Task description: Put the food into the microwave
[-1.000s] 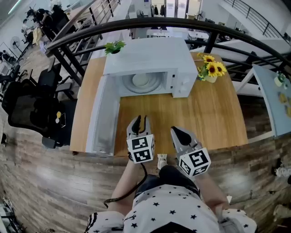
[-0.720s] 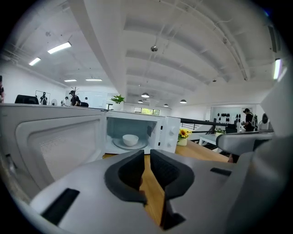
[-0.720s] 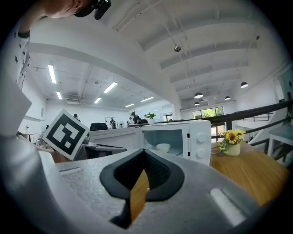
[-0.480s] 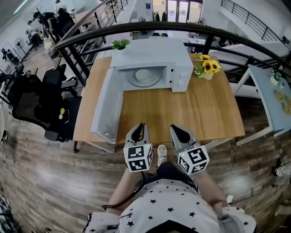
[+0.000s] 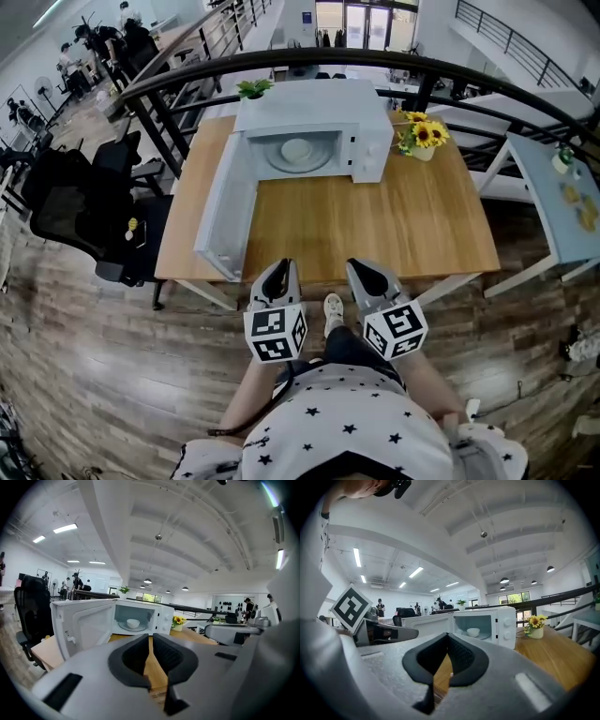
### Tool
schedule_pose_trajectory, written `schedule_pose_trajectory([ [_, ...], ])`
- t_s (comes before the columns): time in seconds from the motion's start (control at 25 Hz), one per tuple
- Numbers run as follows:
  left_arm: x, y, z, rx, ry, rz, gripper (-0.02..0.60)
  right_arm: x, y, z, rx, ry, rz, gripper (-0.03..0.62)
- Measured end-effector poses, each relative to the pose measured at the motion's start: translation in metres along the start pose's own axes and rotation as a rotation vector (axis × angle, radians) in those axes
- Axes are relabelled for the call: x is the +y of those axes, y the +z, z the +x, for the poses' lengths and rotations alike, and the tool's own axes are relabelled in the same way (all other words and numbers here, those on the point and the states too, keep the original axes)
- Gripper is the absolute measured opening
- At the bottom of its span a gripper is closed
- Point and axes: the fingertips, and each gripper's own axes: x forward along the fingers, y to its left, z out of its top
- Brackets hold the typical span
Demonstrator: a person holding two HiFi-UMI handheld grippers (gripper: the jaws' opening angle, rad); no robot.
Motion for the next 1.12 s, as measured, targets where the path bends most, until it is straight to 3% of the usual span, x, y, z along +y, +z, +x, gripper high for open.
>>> schedule_pose_trajectory([
  [0.32, -0.01, 0.001, -0.018, -0.005, -0.028, -0.004, 0.029, 0.006, 0.002, -0.012, -0.009, 0.0, -0.007, 0.006],
  [1.12, -0.004, -0.006, -0.01, 0.019, -0.032, -0.016, 0.029, 0.007, -0.005, -0.004, 0.023, 0.003, 0.002, 0.005],
])
